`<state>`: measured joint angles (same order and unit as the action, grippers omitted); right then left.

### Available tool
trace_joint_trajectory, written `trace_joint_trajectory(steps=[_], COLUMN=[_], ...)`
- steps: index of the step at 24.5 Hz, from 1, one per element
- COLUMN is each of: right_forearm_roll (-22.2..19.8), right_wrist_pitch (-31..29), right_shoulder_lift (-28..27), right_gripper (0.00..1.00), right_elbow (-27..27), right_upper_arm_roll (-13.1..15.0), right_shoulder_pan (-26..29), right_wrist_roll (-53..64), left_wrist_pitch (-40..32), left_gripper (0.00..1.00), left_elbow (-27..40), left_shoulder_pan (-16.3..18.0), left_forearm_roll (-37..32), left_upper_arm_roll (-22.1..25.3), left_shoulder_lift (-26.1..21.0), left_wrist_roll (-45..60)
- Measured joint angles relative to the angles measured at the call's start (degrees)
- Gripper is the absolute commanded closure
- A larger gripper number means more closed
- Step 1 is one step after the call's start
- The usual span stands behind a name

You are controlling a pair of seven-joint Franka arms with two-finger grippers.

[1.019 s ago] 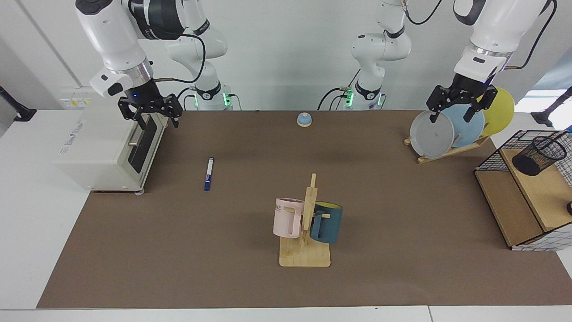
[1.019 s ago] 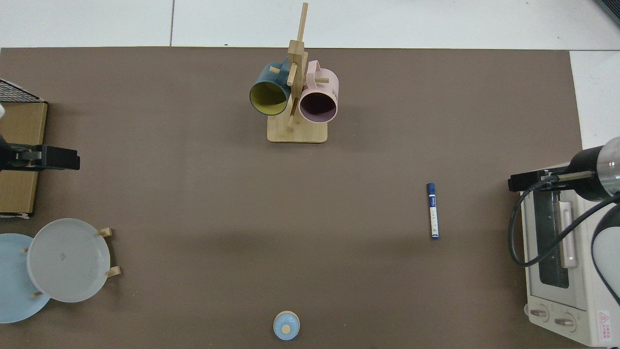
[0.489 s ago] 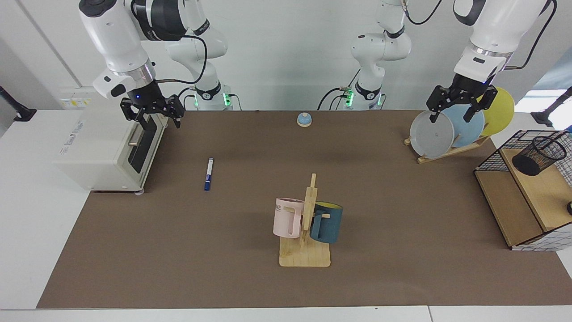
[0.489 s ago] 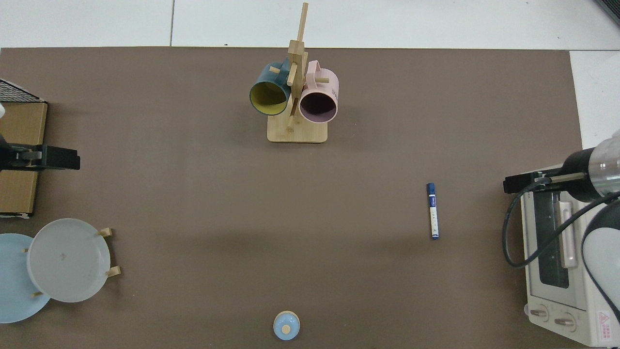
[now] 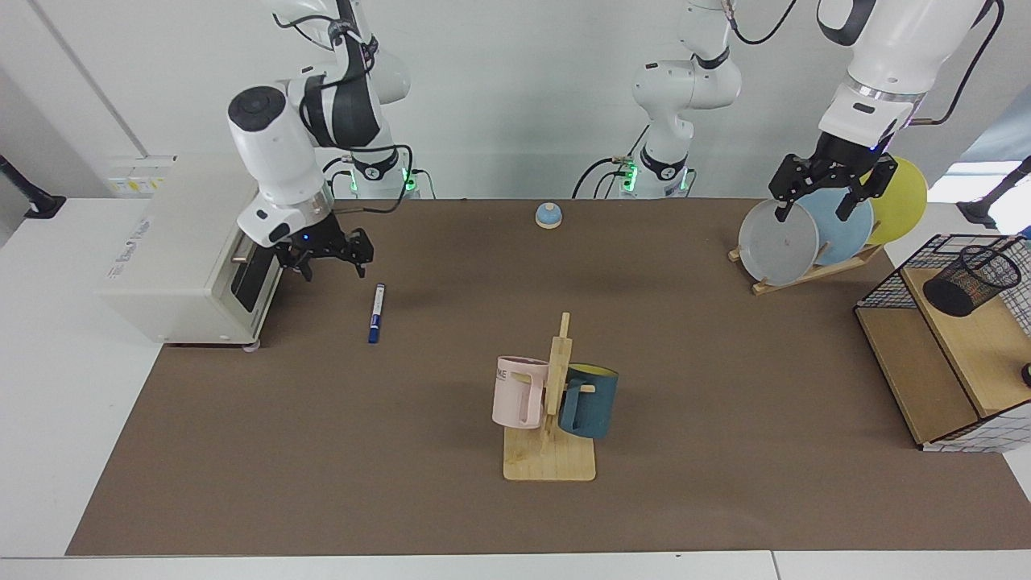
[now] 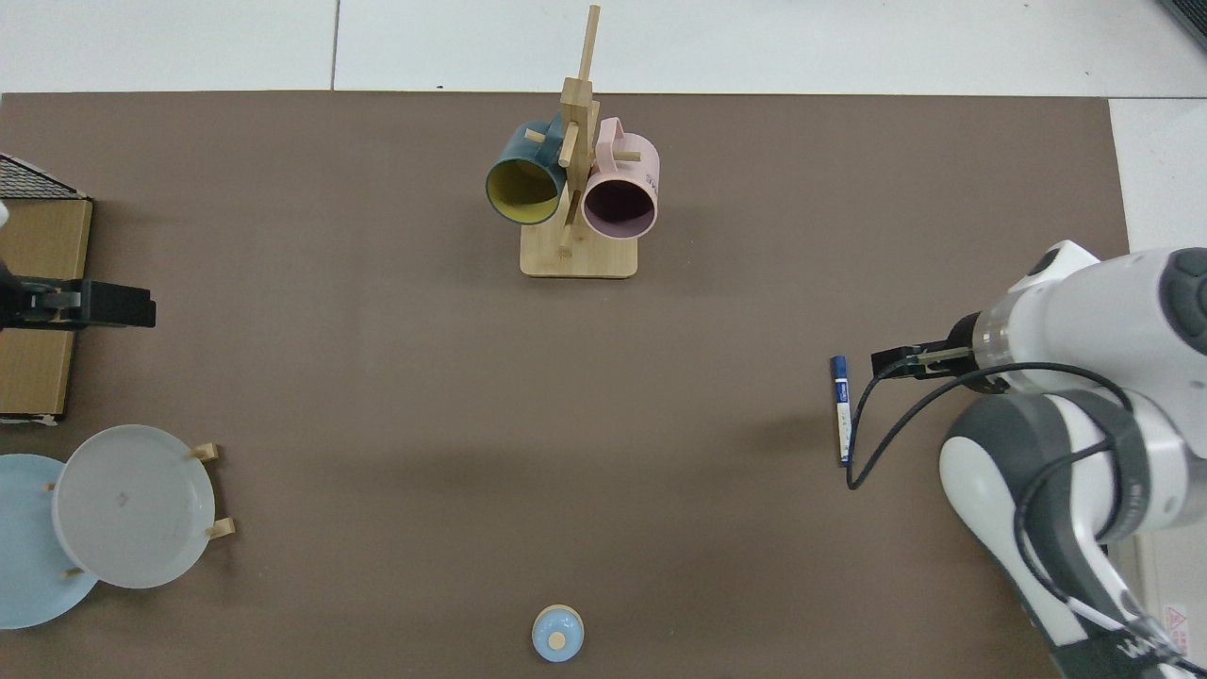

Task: Put markers into pen holder
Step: 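Grasp the marker with the right gripper while the left gripper moves in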

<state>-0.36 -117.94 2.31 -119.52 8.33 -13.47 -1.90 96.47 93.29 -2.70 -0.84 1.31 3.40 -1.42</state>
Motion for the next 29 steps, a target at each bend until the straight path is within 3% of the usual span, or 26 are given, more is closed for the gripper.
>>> trace_joint_trajectory(steps=[9, 21, 23, 24, 28, 29], right_forearm_roll=[0.27, 2.66, 2.71, 2.74, 2.79, 2.80], right_wrist_pitch=[-15.18, -21.01, -21.26, -21.32, -21.33, -21.33], right_shoulder_lift=[-6.10, -11.57, -11.96, -12.05, -12.07, -12.07], right_gripper=[0.00, 0.05, 0.17, 0.29, 1.00, 1.00], right_elbow=[-8.52, -9.97, -9.97, -9.97, -9.96, -9.95], right_upper_arm_roll=[-0.08, 0.11, 0.17, 0.17, 0.13, 0.12], right_shoulder_pan=[-1.45, -1.18, -1.18, -1.18, -1.31, -1.36], right_wrist_roll=[-1.36, -4.23, -4.39, -4.51, -4.72, -4.73], left_wrist_pitch=[0.37, 0.37, 0.37, 0.37, 0.37, 0.37], left_gripper=[0.00, 0.00, 0.00, 0.00, 0.00, 0.00], left_elbow=[0.00, 0.47, 0.70, 0.83, 1.35, 1.46], left_shoulder_pan=[-0.07, -0.23, -0.29, -0.38, -1.03, -1.14], left_forearm_roll=[0.01, 0.05, 0.05, 0.05, 0.06, 0.07], left_upper_arm_roll=[-0.21, -1.25, -1.62, -1.81, -2.63, -2.91], left_shoulder_lift=[-0.24, -1.07, -1.06, -1.06, -1.04, -1.03], left_wrist_roll=[0.00, 0.00, 0.00, 0.00, 0.10, 0.19])
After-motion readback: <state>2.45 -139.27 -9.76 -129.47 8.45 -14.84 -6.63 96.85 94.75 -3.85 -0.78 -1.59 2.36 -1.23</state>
